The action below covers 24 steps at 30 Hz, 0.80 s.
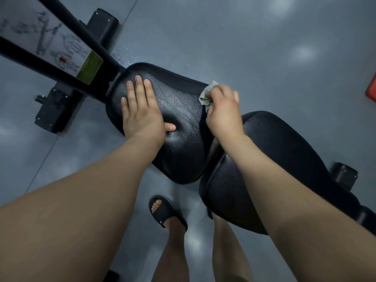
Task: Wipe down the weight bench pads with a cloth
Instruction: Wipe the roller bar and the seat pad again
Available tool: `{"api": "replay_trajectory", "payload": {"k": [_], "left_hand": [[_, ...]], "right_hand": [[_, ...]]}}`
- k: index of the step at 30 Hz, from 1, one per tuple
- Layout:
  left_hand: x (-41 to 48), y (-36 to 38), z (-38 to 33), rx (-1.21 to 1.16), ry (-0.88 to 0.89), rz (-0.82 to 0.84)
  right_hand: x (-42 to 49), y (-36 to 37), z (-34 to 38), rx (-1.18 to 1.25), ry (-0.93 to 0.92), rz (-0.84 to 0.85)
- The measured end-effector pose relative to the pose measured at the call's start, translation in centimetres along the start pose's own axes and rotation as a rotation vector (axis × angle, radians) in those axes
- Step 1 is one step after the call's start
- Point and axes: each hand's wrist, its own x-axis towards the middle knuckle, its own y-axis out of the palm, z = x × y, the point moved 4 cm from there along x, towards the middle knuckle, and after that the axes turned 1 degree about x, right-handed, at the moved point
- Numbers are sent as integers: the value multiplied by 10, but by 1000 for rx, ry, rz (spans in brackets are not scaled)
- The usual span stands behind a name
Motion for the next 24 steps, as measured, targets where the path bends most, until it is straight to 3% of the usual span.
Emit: {"api": "replay_trajectory", "payload": {"k": [3,8,11,13,16,21,24], "left_hand": [[-1,0,2,-16,10,-18],[-3,-2,5,-36,26,-12],[-3,-2,7,-65,38,-6],[-4,-3,10,-90,55,-18],[-9,-5,15,-131,96,-45],[-33,0,23,-241,125,-161],[-64,14,36,-368,38,-313]], "right_hand": [[-34,7,19,28,-119,37],[-108,4,12,-15,-381,289],[-76,-5,-7,-57,-309,202],[-38,-11,-19,-50,-133,75],[-22,-9,-21,-38,67,13],[-90,4,1,-28,-20,9],[-143,17,19,-4,-157,130]]}}
